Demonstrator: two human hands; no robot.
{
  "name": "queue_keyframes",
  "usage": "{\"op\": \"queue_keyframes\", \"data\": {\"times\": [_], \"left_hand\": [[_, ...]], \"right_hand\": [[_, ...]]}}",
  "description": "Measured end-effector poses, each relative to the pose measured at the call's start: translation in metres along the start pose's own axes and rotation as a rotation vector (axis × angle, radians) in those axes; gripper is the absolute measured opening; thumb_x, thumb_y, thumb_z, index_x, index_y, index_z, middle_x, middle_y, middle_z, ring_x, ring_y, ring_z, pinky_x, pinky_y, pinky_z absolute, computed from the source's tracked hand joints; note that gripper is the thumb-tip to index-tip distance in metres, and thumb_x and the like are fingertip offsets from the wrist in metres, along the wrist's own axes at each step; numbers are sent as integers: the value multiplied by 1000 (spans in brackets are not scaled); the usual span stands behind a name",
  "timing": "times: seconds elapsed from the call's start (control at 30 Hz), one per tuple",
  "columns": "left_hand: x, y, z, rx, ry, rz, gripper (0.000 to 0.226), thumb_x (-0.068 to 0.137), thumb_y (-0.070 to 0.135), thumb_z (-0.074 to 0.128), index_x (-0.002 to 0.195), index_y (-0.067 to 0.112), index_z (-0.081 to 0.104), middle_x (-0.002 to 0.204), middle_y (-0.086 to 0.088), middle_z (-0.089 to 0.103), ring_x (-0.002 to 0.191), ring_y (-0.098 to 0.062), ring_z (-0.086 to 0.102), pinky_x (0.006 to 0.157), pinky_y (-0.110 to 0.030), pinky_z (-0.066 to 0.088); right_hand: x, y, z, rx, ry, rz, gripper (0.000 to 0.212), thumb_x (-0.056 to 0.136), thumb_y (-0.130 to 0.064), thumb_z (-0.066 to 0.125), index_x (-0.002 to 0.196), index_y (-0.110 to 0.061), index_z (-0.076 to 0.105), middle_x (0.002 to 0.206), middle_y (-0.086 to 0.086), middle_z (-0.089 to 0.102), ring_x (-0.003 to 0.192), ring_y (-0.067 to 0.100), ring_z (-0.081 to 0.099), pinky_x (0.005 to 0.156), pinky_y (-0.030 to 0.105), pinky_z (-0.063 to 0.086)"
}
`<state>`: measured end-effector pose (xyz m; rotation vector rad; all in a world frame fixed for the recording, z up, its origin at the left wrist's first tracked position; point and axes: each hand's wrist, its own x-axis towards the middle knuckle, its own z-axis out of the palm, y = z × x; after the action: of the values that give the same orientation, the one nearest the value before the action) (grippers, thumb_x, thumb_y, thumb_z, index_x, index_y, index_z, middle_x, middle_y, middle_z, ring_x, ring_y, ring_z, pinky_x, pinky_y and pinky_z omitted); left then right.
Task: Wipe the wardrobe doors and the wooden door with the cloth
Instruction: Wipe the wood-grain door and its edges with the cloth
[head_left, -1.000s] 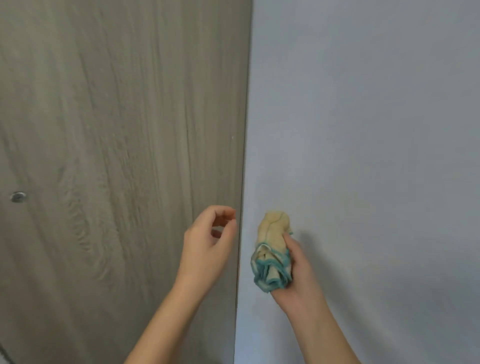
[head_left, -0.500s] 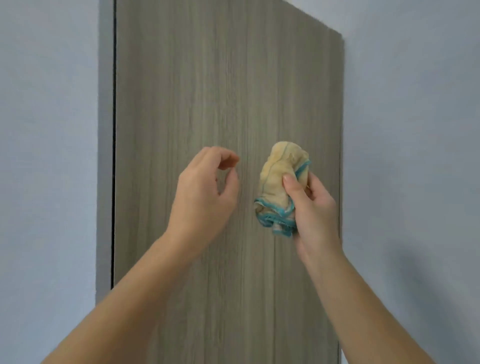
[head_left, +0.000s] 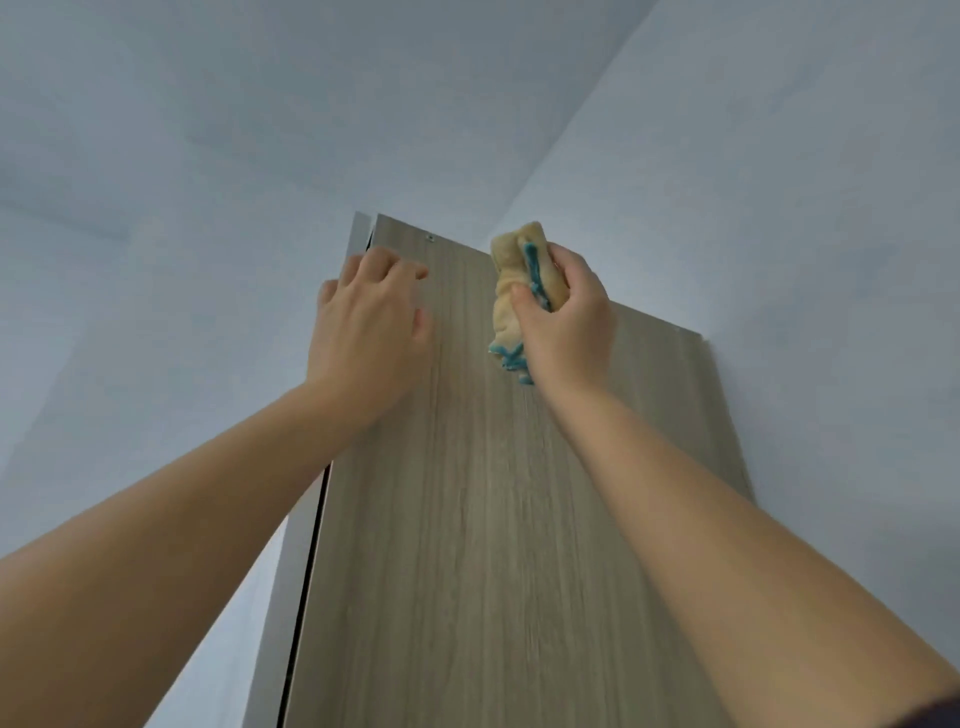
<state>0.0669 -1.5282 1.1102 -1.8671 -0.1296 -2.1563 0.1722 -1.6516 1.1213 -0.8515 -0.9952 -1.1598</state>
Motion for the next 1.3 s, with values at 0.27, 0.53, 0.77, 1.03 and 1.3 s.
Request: {"op": "queue_keyframes", "data": {"times": [0.27, 0.53, 0.77, 1.03, 1.3], "left_hand": [[37, -46, 16, -17, -133, -162, 57, 102, 24, 30, 153, 6, 12, 163, -11, 6, 151, -23, 4, 120, -42, 15], [36, -58, 28, -106, -133, -148, 51, 103, 28, 29, 147, 1, 23, 153, -15, 31, 144, -29, 25, 112, -47, 30], [33, -52, 22, -45, -120, -157, 40, 104, 23, 27, 139, 4, 30, 140, -9, 42, 137, -29, 35, 100, -45, 37], [32, -52, 22, 52, -96, -91, 27, 103, 22, 26, 124, 10, 39, 126, -6, 48, 130, -26, 40, 99, -48, 40], [31, -50, 21, 52, -75, -81, 19, 103, 28, 25, 99, 16, 39, 97, -2, 48, 93, -26, 48, 80, -43, 40]], "right_hand": [[60, -19, 79, -349, -71, -286, 45, 92, -22, 56, 135, -33, 55, 119, -1, 55, 103, 17, 55, 72, 27, 38], [52, 7, 115, -294, -326, -512, 48, 95, 1, 45, 141, -10, 49, 152, 10, 40, 144, 23, 32, 117, 25, 20], [66, 58, 65, -339, -272, -515, 46, 96, 6, 41, 139, -6, 51, 149, 12, 44, 141, 24, 37, 116, 16, 15], [98, 148, -23, -462, -98, -337, 38, 91, 9, 45, 123, 0, 63, 126, 15, 63, 118, 34, 55, 93, 16, 33], [113, 217, -86, -744, -15, -140, 35, 92, 0, 43, 122, -7, 59, 122, 10, 63, 104, 46, 48, 87, 51, 47]]}}
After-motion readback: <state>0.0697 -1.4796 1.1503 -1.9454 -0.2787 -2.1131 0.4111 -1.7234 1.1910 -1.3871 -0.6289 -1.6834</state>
